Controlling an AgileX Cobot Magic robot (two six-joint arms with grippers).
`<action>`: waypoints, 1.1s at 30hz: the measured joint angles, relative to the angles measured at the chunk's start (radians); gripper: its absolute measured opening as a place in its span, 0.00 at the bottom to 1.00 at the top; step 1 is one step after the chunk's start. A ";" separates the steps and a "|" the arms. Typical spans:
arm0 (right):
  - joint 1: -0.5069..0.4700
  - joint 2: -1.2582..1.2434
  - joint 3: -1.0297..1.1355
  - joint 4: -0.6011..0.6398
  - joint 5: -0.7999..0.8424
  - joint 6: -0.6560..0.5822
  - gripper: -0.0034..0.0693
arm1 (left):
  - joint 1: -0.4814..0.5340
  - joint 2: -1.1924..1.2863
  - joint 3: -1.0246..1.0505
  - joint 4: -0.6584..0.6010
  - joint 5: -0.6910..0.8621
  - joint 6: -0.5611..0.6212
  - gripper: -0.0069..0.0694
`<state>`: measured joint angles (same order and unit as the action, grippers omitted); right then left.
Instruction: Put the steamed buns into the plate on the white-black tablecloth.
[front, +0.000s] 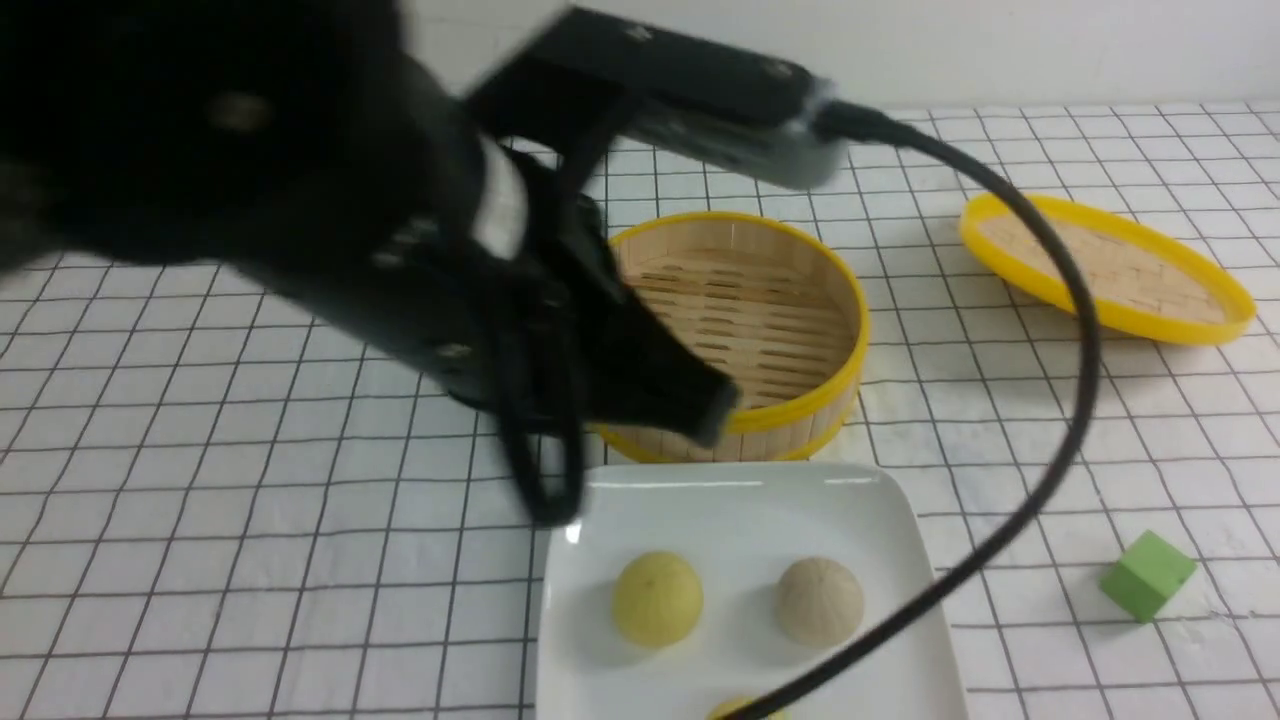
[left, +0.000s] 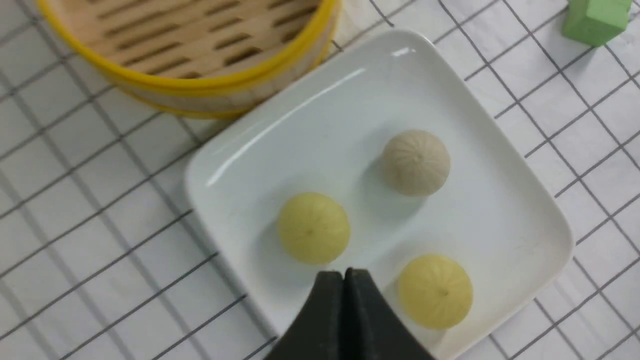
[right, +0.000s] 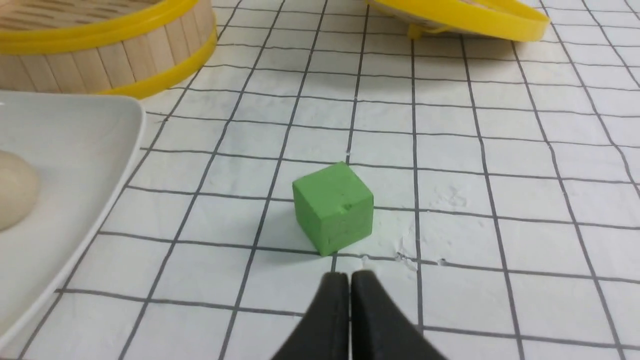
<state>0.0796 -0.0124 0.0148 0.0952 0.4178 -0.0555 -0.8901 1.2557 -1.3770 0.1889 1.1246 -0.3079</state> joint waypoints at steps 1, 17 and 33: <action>-0.006 0.000 0.000 0.000 0.000 0.000 0.08 | 0.000 -0.053 0.000 0.028 0.044 -0.021 0.09; -0.048 0.000 0.000 0.000 -0.002 0.000 0.11 | 0.000 -1.204 0.607 0.175 -0.021 -0.432 0.09; -0.052 0.000 0.000 -0.003 -0.004 0.001 0.14 | -0.002 -0.864 0.780 0.085 -0.491 -0.299 0.09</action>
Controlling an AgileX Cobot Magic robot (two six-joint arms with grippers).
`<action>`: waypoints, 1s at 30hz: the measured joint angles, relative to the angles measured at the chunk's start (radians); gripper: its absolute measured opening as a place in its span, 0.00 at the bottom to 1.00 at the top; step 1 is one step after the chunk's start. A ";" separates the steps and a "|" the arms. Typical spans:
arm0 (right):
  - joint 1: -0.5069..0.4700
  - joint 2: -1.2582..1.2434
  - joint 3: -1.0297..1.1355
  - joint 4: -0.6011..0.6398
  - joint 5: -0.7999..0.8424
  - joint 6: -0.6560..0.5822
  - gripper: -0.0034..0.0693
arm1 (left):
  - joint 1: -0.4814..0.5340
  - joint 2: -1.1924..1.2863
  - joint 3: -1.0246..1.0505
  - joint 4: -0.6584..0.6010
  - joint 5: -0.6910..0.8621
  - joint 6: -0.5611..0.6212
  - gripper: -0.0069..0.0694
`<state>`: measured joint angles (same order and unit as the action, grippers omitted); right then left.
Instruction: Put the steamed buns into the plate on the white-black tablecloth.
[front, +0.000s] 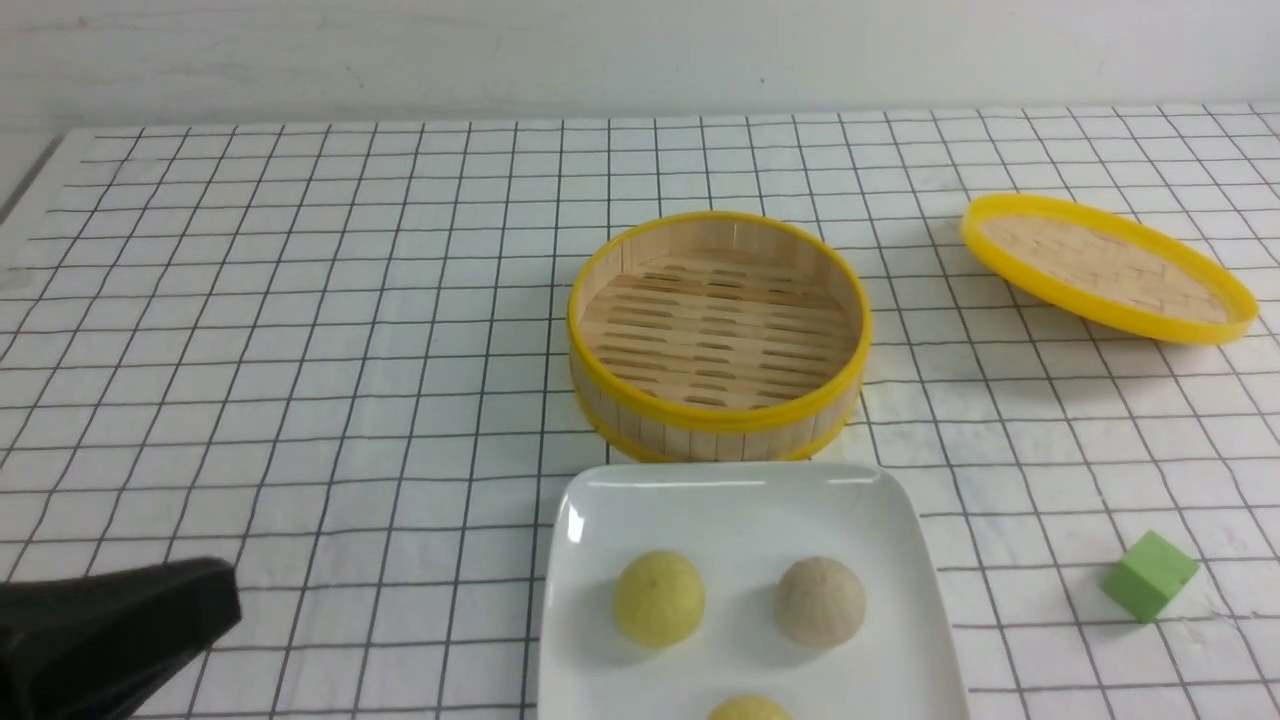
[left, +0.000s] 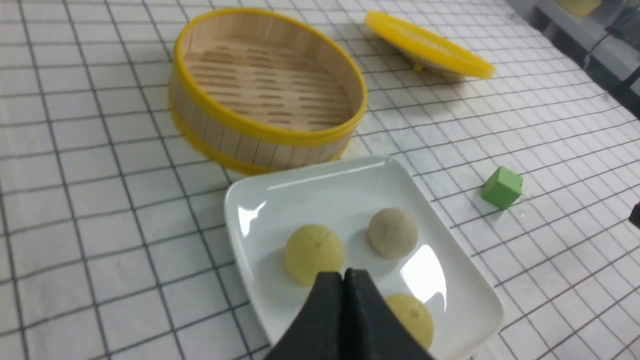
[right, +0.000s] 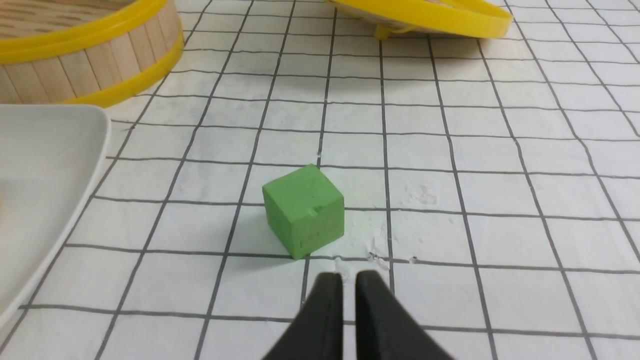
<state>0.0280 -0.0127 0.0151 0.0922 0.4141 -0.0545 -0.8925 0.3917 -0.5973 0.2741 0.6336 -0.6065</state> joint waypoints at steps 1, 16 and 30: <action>0.000 0.000 0.000 0.000 0.000 0.000 0.14 | 0.000 0.012 0.000 0.000 -0.021 0.003 0.09; 0.000 0.000 0.000 0.000 0.000 0.000 0.17 | 0.000 0.016 0.000 0.046 -0.031 0.006 0.10; 0.000 0.000 0.000 0.000 0.000 0.000 0.20 | 0.322 -0.129 0.288 -0.082 -0.250 0.084 0.12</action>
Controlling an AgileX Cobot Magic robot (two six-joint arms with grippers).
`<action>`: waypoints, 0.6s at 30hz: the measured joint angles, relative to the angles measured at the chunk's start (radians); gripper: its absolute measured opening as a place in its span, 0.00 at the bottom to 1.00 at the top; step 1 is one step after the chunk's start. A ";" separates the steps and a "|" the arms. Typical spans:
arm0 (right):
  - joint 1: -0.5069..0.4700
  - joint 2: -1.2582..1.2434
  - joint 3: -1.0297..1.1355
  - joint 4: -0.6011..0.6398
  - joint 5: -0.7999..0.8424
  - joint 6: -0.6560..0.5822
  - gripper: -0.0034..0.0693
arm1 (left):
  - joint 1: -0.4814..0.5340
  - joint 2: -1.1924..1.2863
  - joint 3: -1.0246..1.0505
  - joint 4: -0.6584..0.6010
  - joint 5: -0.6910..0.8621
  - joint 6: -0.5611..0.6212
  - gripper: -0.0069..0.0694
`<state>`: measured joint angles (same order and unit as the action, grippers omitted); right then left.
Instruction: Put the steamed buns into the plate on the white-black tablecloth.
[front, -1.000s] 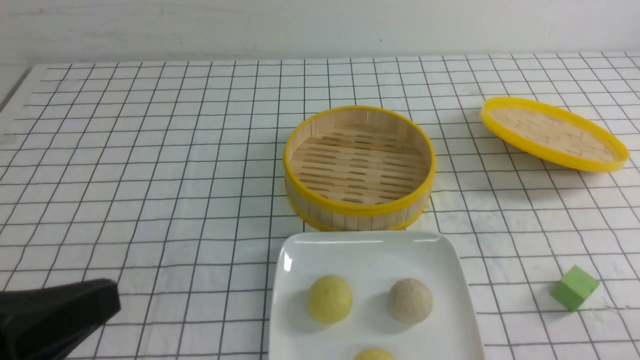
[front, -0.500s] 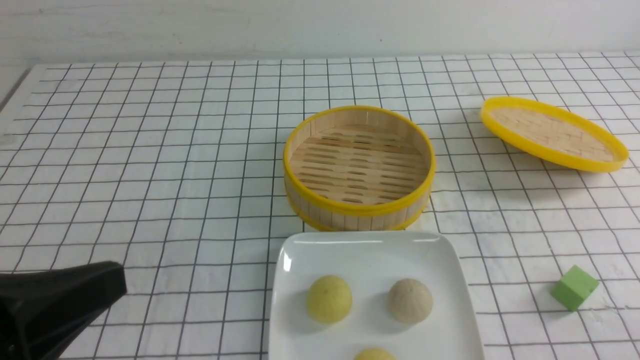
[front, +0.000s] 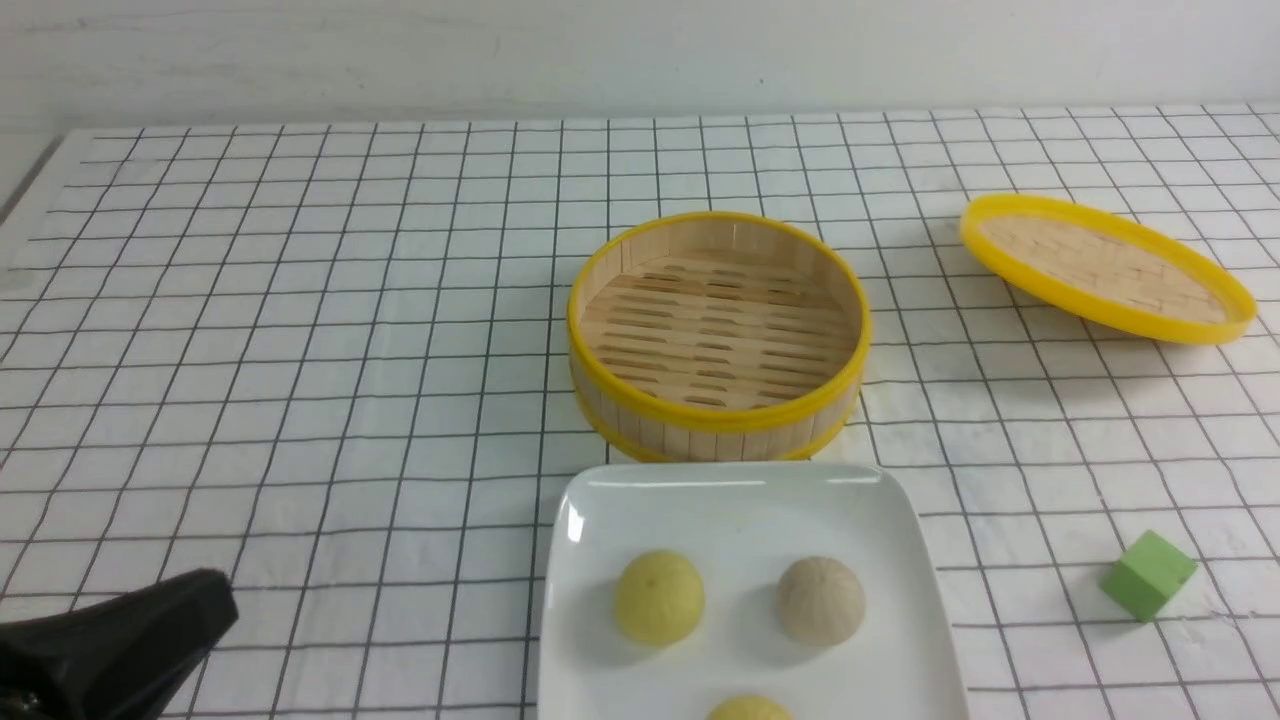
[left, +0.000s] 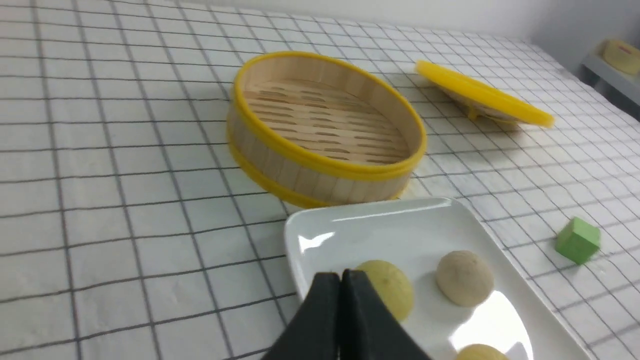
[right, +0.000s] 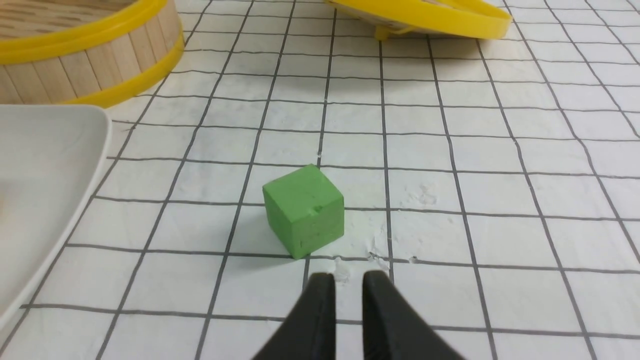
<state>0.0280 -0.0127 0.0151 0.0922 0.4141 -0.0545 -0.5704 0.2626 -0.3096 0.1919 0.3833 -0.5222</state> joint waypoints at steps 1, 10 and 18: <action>0.000 0.000 0.000 0.000 0.000 0.000 0.20 | 0.047 -0.016 0.025 -0.020 -0.008 0.017 0.12; 0.000 0.000 0.000 0.000 0.000 0.000 0.22 | 0.414 -0.154 0.225 -0.075 -0.041 0.150 0.12; 0.000 0.000 0.000 0.000 0.000 0.000 0.23 | 0.492 -0.272 0.305 -0.040 -0.034 0.263 0.13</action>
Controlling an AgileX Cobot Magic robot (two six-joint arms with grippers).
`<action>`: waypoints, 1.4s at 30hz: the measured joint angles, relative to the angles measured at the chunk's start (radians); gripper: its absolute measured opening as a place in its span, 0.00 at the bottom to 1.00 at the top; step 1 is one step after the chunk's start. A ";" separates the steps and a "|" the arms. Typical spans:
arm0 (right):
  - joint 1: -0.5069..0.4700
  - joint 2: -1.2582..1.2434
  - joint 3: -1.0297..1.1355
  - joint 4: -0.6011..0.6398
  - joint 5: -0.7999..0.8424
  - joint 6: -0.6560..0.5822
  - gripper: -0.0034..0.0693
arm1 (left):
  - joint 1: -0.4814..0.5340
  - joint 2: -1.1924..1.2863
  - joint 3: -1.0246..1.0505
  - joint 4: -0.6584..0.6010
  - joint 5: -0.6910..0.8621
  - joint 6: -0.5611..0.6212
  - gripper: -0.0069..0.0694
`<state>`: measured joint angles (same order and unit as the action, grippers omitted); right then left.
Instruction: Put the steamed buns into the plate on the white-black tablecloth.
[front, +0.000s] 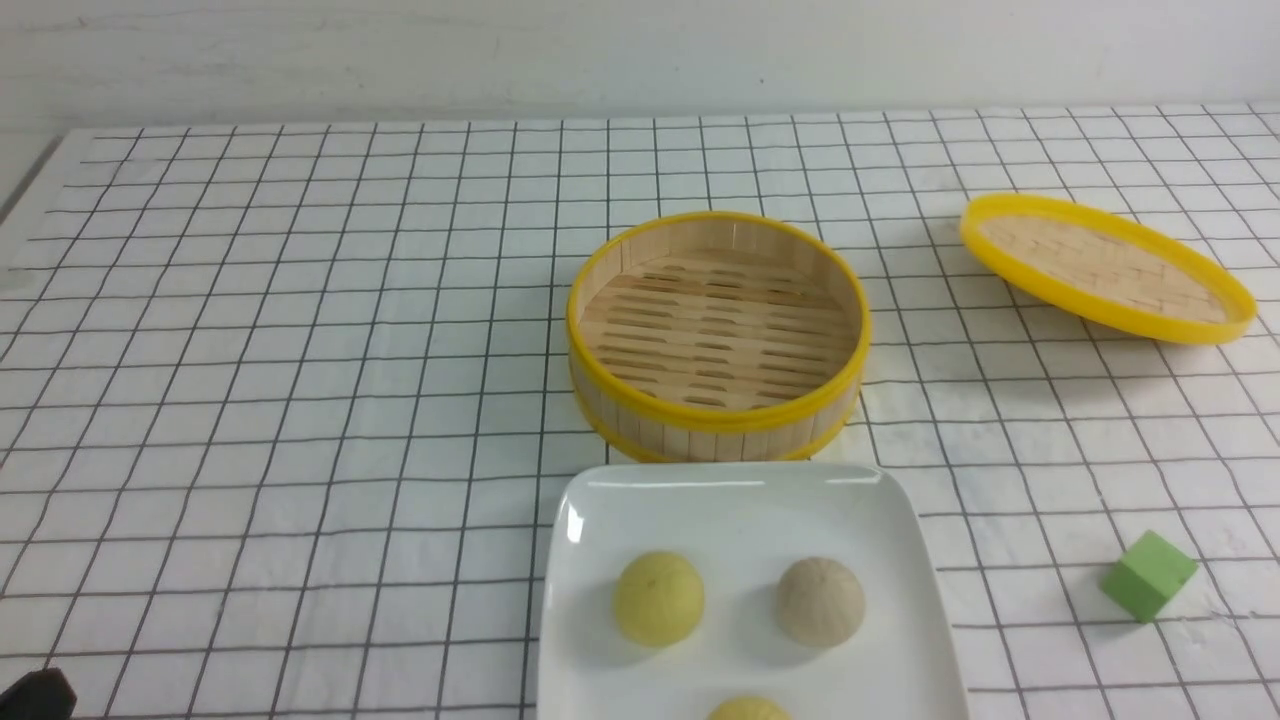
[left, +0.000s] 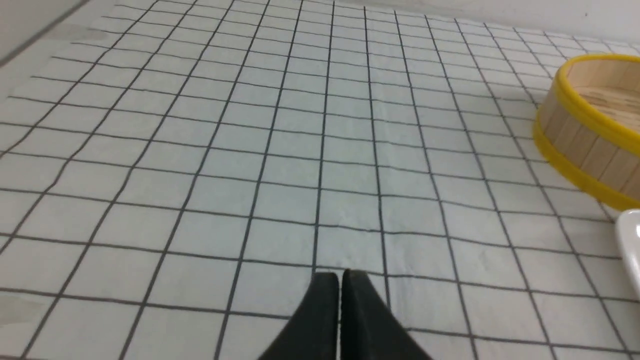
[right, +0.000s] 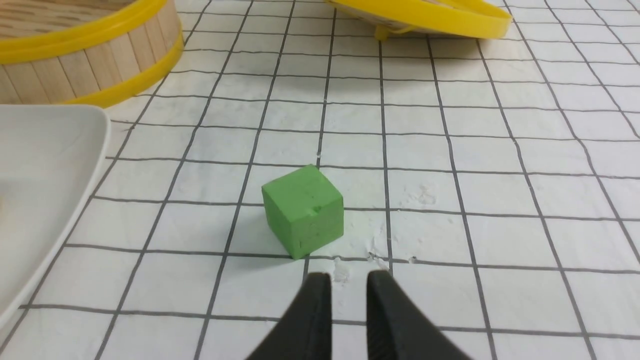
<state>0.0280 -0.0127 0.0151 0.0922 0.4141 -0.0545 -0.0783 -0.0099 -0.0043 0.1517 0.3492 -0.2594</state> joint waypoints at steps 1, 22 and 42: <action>0.000 0.000 0.000 0.000 0.000 0.000 0.23 | 0.003 -0.001 0.013 0.000 -0.002 0.011 0.13; 0.000 0.000 0.000 0.000 0.000 0.000 0.26 | 0.018 -0.001 0.031 -0.006 0.019 0.026 0.16; 0.000 0.000 0.000 0.000 0.000 0.000 0.29 | 0.082 -0.001 0.031 -0.005 0.020 0.026 0.18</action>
<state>0.0280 -0.0127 0.0151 0.0922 0.4141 -0.0545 0.0035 -0.0111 0.0264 0.1466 0.3689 -0.2333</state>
